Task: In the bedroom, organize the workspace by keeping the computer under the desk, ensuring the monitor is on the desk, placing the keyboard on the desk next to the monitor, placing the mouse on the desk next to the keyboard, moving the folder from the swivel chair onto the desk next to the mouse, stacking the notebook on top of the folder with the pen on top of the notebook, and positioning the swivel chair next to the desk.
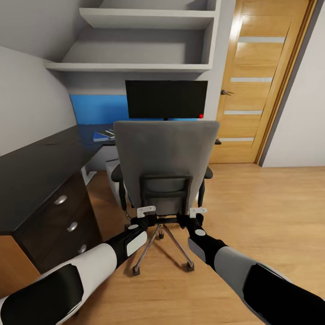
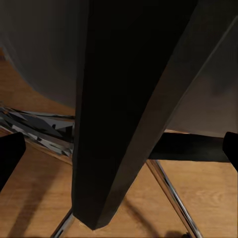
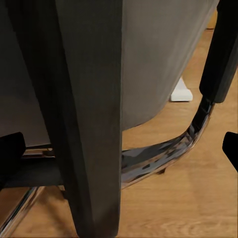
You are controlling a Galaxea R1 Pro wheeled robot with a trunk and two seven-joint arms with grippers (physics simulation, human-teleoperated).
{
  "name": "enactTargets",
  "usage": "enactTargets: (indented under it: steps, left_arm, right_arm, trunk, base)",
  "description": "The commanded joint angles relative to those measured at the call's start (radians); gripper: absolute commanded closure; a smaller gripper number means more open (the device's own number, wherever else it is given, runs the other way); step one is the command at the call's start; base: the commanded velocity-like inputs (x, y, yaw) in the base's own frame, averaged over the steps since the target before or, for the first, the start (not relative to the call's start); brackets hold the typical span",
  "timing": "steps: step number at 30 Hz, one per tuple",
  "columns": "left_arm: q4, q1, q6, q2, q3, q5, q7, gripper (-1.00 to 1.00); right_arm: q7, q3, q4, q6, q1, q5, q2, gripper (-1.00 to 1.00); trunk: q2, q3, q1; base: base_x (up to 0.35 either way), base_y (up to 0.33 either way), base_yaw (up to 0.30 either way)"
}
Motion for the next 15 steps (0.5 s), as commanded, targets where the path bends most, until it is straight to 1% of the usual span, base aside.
enactTargets:
  steps: [1, 15]
  left_arm:
    - [-0.002, -0.002, -0.005, 0.000, -0.005, -0.001, 0.005, -1.00]
    - [-0.002, -0.002, -0.005, 0.002, -0.005, 0.000, 0.006, -1.00]
  right_arm:
    - [-0.005, 0.006, 0.000, -0.004, -0.001, -0.007, 0.000, -1.00]
    - [-0.005, 0.006, 0.001, -0.004, -0.001, -0.007, -0.001, -1.00]
  trunk:
    - [0.000, -0.001, 0.000]
    - [0.000, -0.001, 0.000]
  base:
    - [0.324, 0.000, 0.000]
    - [0.324, 0.000, 0.000]
